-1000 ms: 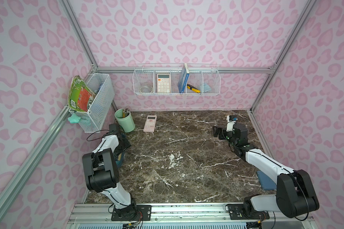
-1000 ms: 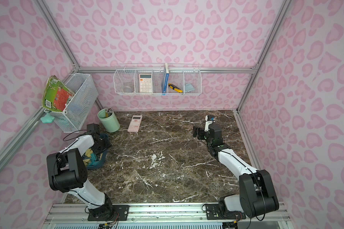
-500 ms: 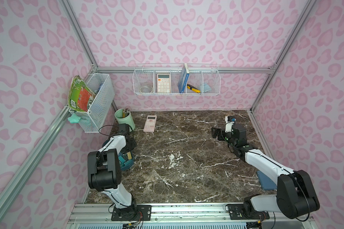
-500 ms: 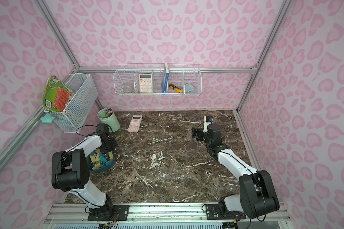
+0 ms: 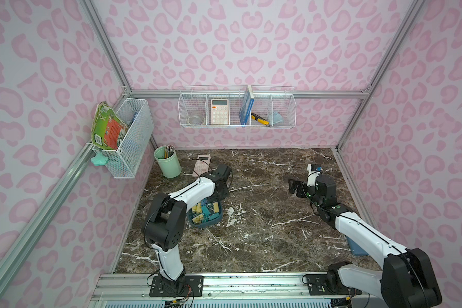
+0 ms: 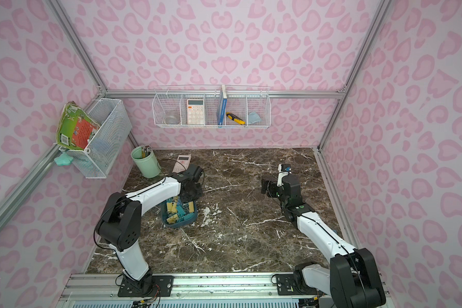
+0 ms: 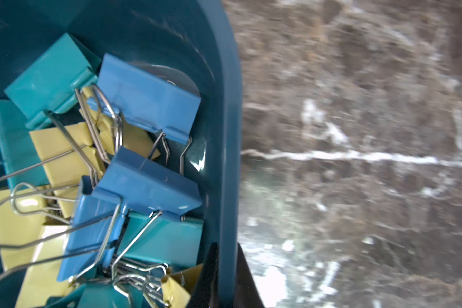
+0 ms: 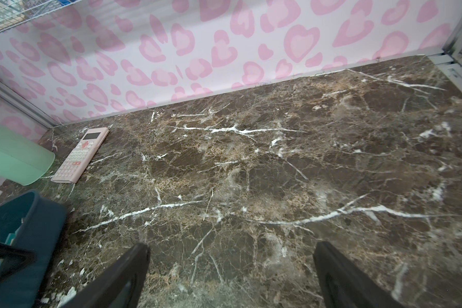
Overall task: Take out the binder clips from the storage box
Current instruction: Move the storage box to the center of the board.
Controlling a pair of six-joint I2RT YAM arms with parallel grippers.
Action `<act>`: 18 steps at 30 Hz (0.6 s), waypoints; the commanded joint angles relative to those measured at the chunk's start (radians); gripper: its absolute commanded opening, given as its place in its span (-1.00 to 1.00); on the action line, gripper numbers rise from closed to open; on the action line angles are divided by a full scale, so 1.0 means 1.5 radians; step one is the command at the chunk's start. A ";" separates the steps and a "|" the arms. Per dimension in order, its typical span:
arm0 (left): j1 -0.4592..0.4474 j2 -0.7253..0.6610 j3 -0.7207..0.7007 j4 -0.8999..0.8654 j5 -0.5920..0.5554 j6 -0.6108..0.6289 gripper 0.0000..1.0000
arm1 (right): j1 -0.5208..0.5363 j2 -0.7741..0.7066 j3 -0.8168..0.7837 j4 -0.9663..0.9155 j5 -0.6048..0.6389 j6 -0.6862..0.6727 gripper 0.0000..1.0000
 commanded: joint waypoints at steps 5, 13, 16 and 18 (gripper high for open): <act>-0.118 0.169 0.237 -0.058 0.019 -0.066 -1.00 | -0.013 -0.083 -0.037 -0.060 0.045 0.027 0.99; -0.171 0.299 0.414 -0.094 0.046 -0.072 -1.00 | -0.020 -0.136 -0.062 -0.093 0.047 0.031 0.99; -0.182 0.322 0.449 -0.100 0.057 -0.076 -1.00 | -0.021 -0.143 -0.065 -0.098 0.045 0.032 1.00; -0.190 0.328 0.456 -0.099 0.060 -0.081 -1.00 | -0.020 -0.144 -0.062 -0.099 0.046 0.033 1.00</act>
